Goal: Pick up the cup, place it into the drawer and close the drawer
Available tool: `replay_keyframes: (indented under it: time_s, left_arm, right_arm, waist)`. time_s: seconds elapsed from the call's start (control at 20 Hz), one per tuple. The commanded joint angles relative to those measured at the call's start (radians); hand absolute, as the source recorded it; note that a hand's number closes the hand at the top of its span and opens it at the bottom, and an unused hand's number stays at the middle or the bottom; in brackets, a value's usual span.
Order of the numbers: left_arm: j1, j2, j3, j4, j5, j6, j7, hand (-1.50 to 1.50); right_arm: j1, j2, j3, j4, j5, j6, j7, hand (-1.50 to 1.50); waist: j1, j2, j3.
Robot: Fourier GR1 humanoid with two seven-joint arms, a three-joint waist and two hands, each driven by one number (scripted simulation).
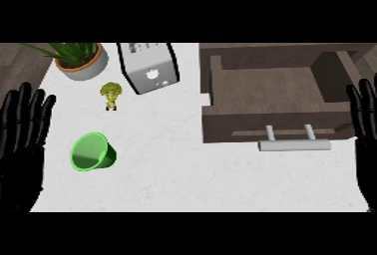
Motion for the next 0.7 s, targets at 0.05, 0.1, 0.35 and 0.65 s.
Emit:
replay_keyframes:
  time_s: [0.05, 0.1, 0.35, 0.65]
  left_arm:
    - [-0.058, 0.075, 0.037, 0.017, 0.113, -0.113, 0.035, -1.5]
    - [-0.014, 0.103, 0.059, 0.045, 0.194, -0.199, -0.061, -1.5]
    - [0.053, 0.137, 0.134, 0.153, 0.519, -0.34, 0.043, -1.5]
    - [0.0, 0.228, 0.243, 0.371, 0.647, -0.483, 0.038, -1.5]
  right_arm:
    - [0.064, 0.015, 0.006, -0.004, -0.026, 0.023, -0.04, -1.5]
    - [0.03, 0.046, 0.049, 0.038, 0.024, -0.004, -0.069, -1.5]
    - [0.04, -0.018, 0.097, 0.049, -0.027, 0.1, 0.044, -1.5]
    - [-0.054, -0.064, 0.018, 0.072, -0.126, 0.147, 0.127, -1.5]
  waist:
    - [0.008, -0.02, -0.036]
    - [0.019, -0.019, -0.037]
    - [0.028, -0.015, -0.039]
    - [0.014, -0.019, -0.037]
